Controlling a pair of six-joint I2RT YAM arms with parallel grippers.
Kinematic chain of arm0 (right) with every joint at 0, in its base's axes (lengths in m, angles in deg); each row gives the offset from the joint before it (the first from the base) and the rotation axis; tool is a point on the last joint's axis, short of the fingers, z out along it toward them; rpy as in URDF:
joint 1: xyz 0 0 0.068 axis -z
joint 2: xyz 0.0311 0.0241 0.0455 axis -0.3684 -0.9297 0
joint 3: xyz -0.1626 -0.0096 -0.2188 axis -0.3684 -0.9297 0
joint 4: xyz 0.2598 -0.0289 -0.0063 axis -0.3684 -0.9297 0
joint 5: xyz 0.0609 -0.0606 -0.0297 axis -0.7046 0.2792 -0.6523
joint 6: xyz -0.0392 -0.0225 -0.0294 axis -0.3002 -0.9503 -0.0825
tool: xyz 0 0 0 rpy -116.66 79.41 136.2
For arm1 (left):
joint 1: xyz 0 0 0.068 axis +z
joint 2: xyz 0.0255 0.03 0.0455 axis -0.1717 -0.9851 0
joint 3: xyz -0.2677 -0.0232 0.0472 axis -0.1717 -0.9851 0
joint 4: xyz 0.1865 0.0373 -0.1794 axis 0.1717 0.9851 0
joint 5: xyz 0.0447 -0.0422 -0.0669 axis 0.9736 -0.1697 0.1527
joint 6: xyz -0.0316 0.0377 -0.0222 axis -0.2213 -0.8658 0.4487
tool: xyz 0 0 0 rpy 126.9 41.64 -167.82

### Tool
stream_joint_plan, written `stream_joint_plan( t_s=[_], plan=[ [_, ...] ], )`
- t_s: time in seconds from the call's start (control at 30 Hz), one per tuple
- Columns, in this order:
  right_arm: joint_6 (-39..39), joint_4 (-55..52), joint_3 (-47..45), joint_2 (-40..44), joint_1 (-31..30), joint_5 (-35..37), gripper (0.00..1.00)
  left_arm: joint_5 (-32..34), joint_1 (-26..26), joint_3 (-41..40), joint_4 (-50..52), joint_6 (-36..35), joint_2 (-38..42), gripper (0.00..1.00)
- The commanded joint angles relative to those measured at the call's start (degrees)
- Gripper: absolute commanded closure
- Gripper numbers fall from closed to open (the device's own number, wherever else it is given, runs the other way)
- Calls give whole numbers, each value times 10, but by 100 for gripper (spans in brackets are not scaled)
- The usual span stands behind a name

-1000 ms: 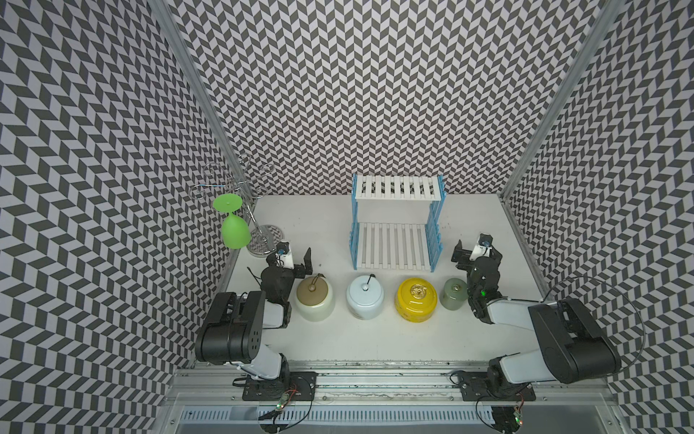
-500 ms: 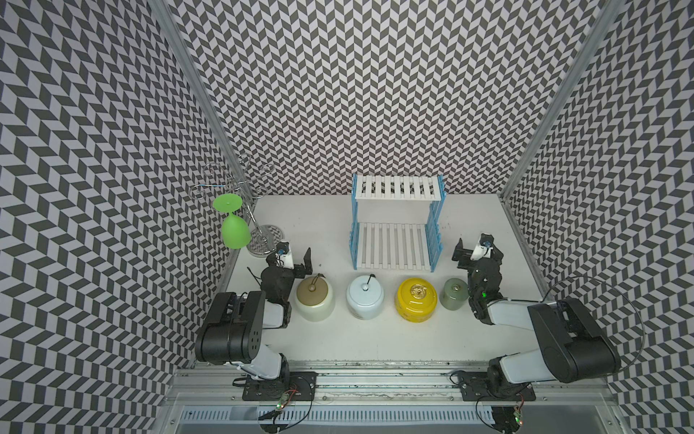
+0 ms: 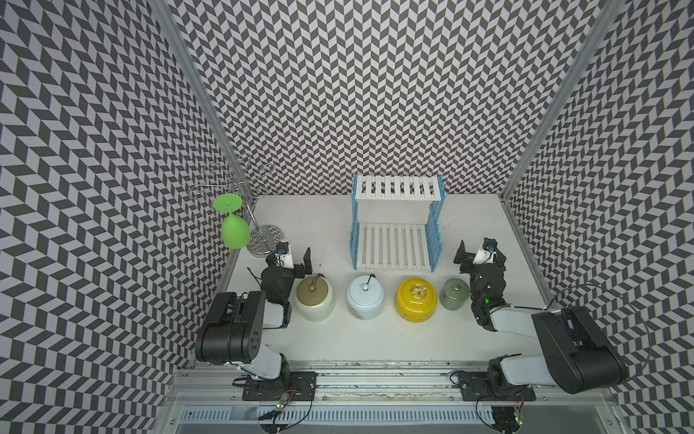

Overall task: Remove the tea canisters from the shelf
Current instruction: Reset both arms

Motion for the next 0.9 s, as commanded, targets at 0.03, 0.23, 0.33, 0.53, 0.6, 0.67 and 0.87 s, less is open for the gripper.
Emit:
stream_joint_plan(
  t_s=[0.03, 0.23, 0.33, 0.53, 0.6, 0.67, 0.87],
  plan=[
    [-7, 89, -21, -17, 3, -9, 0, 6, -2, 1, -17, 8, 0, 0],
    [-3, 257, -84, -83, 14, -18, 1, 6, -3, 1, -17, 8, 0, 0],
    [-1, 264, -81, -97, 15, -19, 1, 6, -3, 1, -17, 8, 0, 0],
    [-6, 286, -85, -104, 15, -21, 0, 6, -2, 0, -17, 8, 0, 0],
    [-8, 282, -84, -102, 14, -22, 0, 6, -3, 1, -17, 8, 0, 0],
    [-6, 284, -85, -102, 14, -22, 0, 6, -2, 0, -17, 8, 1, 0],
    [-8, 286, -88, -100, 15, -26, 0, -4, 2, -1, -20, 9, -1, 0]
  ],
)
